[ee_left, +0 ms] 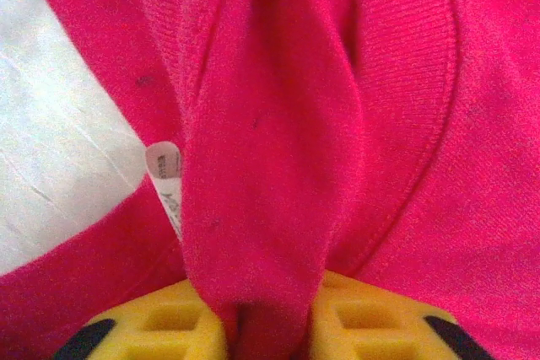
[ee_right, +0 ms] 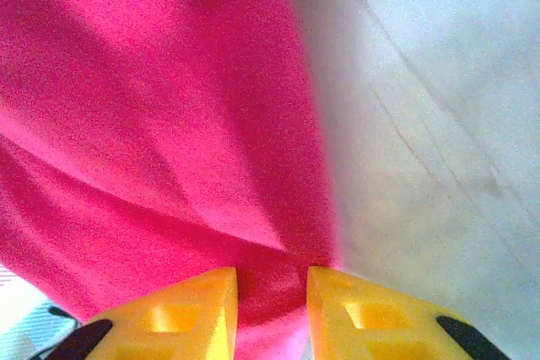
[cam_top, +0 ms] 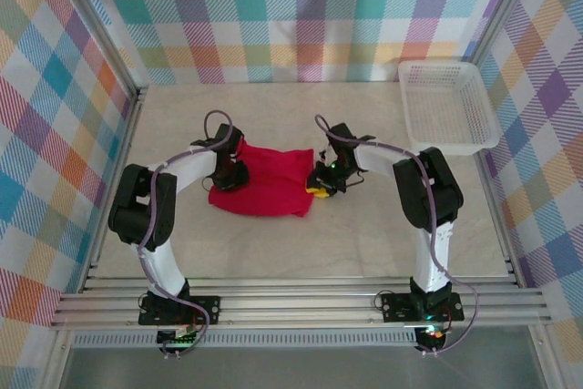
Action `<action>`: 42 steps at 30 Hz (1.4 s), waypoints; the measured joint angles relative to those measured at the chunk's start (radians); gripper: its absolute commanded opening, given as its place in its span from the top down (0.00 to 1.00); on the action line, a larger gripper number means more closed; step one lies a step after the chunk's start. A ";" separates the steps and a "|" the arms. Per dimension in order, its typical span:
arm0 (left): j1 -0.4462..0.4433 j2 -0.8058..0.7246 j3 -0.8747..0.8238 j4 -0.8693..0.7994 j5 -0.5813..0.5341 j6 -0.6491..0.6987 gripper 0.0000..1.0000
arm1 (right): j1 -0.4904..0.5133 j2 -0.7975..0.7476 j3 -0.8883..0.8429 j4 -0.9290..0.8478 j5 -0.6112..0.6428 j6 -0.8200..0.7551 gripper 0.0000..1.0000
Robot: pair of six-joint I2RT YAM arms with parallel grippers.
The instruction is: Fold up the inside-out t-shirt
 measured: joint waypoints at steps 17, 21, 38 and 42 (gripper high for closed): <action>0.012 -0.248 0.209 -0.210 -0.123 0.010 0.30 | 0.032 -0.023 0.412 -0.069 0.043 -0.031 0.33; 0.010 -0.428 -0.019 -0.074 0.019 -0.104 0.31 | 0.011 0.224 0.692 -0.092 -0.001 -0.035 0.33; -0.021 0.072 0.102 0.016 0.130 -0.114 0.33 | 0.008 0.024 0.065 0.018 0.020 0.035 0.38; -0.019 0.115 0.216 -0.033 0.137 -0.066 0.33 | 0.078 -0.158 -0.167 0.021 0.069 0.084 0.37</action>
